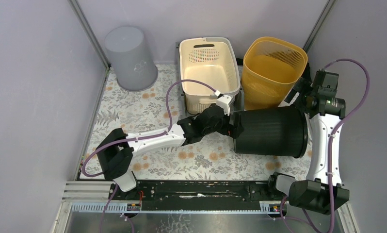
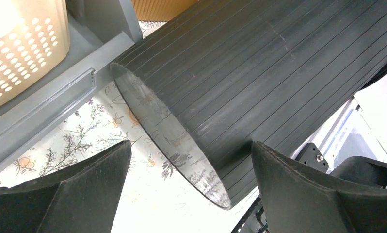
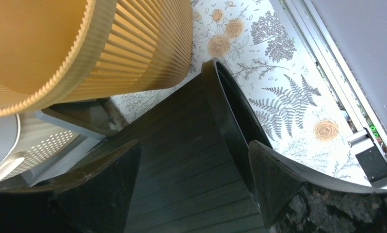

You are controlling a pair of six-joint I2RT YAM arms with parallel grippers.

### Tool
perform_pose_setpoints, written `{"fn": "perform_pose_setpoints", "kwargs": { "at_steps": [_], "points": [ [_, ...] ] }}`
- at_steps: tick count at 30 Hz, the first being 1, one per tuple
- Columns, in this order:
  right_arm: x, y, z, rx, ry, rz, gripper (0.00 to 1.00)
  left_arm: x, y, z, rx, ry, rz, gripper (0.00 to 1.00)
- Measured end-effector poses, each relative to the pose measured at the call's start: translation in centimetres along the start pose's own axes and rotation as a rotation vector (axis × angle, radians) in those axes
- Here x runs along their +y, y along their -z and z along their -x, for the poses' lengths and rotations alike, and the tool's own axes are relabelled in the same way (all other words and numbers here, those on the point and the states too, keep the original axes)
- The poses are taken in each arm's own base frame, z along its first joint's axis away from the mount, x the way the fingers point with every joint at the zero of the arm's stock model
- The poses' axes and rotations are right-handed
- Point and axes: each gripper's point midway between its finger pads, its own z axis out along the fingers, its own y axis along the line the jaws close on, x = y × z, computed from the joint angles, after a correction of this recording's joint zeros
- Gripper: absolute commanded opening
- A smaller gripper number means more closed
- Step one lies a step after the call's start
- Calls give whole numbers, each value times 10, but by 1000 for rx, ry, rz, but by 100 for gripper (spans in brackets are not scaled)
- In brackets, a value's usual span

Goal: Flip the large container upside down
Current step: Adjust the container at the center of the board.

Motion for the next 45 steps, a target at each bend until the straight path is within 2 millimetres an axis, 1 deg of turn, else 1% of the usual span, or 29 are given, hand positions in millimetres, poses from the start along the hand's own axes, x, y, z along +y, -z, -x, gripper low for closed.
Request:
{"fn": "perform_pose_setpoints", "kwargs": {
  "at_steps": [3,7,13,18,23,32,37,39,41,45],
  "points": [
    [-4,9,0,-8,-1,-18,88,1,2,-1,1,1,-4,100],
    [-12,13,3,-15,-1,-66,89,0,4,-4,5,6,-18,100],
    [-23,25,8,-28,-2,-130,90,8,11,-6,7,17,-26,100],
    [-27,29,4,-5,1,-150,92,13,16,-7,8,22,-27,100],
    [-27,22,-1,30,-14,-131,92,12,16,-10,17,32,-47,100],
    [-31,-9,-42,160,-53,-89,92,18,21,-11,13,42,-46,100],
    [-23,-17,-41,132,-69,-28,91,19,21,-10,10,44,-45,100],
    [-19,-19,-43,137,-74,0,87,19,21,-10,10,44,-45,100],
    [-13,-18,-46,148,-79,38,81,19,21,-9,8,44,-46,100],
    [2,-11,-48,164,-93,123,74,21,21,-6,-2,50,-44,100]
  ]
}}
